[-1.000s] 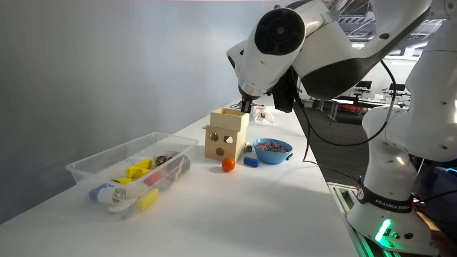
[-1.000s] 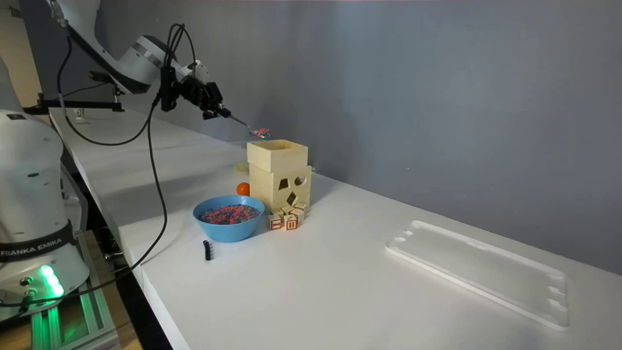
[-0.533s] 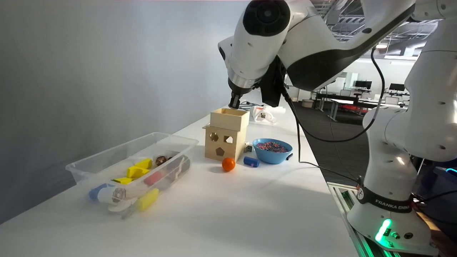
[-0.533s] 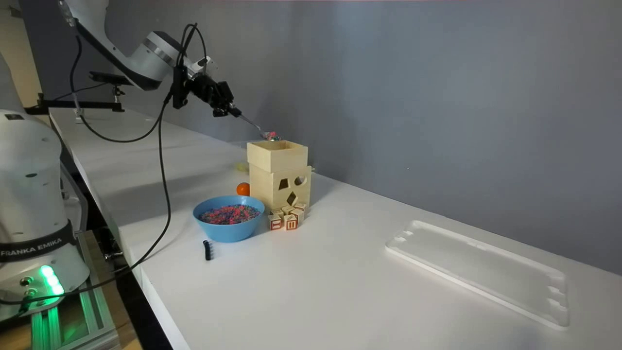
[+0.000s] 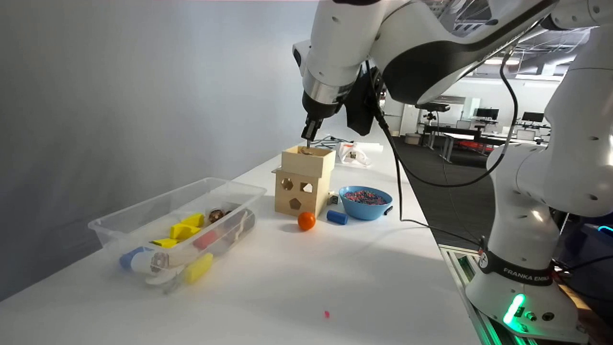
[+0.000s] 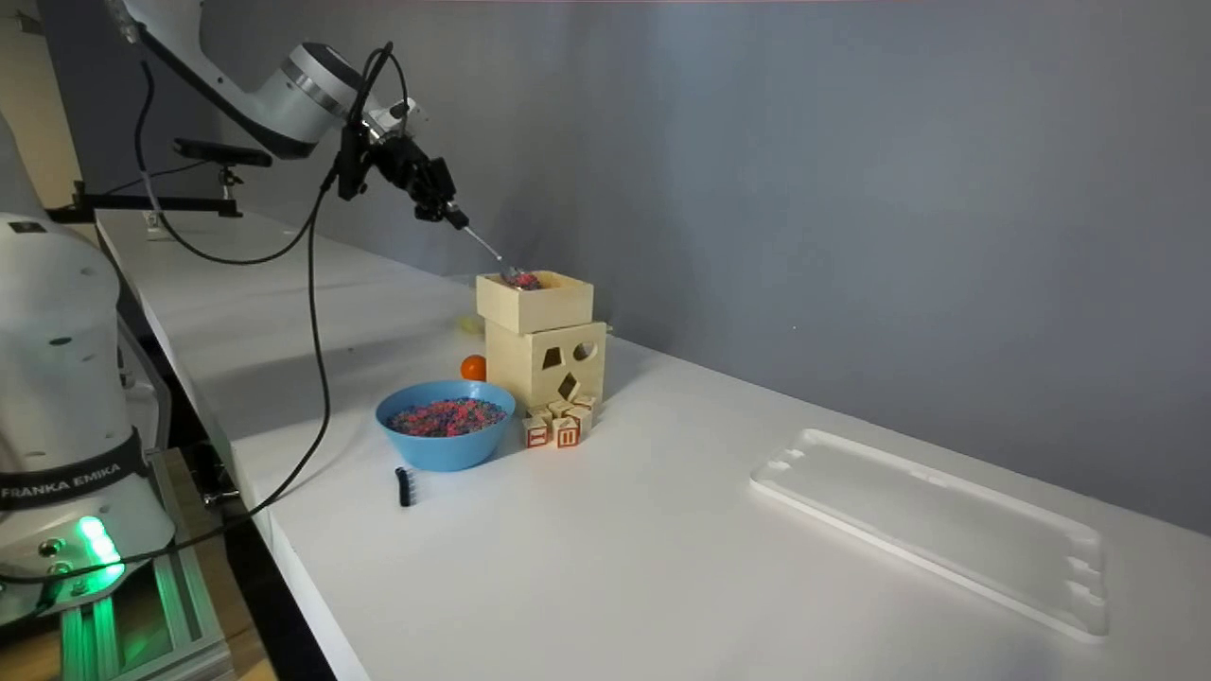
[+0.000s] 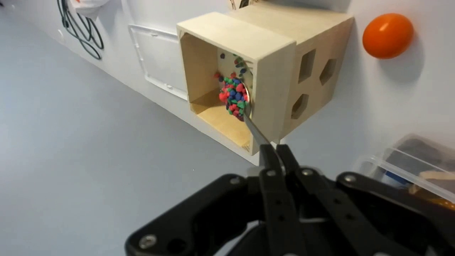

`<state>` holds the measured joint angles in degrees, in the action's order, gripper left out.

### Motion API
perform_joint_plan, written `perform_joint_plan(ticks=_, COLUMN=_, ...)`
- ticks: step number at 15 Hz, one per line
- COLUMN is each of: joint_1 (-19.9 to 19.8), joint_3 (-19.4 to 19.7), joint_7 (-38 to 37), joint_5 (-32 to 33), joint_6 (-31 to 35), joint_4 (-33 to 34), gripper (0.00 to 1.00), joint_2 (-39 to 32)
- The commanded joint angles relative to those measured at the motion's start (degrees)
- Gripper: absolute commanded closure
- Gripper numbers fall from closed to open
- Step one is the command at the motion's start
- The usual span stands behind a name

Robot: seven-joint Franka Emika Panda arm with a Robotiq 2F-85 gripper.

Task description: Put some cereal from the blue bowl in the topmost box.

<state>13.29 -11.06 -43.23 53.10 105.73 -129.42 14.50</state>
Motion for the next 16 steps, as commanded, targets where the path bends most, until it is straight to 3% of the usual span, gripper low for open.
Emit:
perform_joint_plan(ticks=1, joint_1=-1.38, joint_3=0.71, joint_7=1.48, joint_5=-4.3, joint_6=2.78, joint_4=-0.72, gripper=0.99, joint_2=4.44)
perform_joint_plan(ticks=7, joint_1=-3.48, joint_3=1.26, joint_7=0.74, joint_5=-5.36, joint_6=5.0, joint_4=-0.77, gripper=0.99, joint_2=8.3)
perform_joint_plan(ticks=14, joint_1=-4.82, joint_3=3.78, joint_7=2.47, joint_5=-10.49, joint_6=16.45, joint_4=-2.81, gripper=0.99, joint_2=10.85)
perform_joint_plan(ticks=16, joint_1=-5.76, joint_3=3.27, joint_7=2.06, joint_5=-11.12, joint_6=16.53, joint_4=-2.96, gripper=0.99, joint_2=11.57)
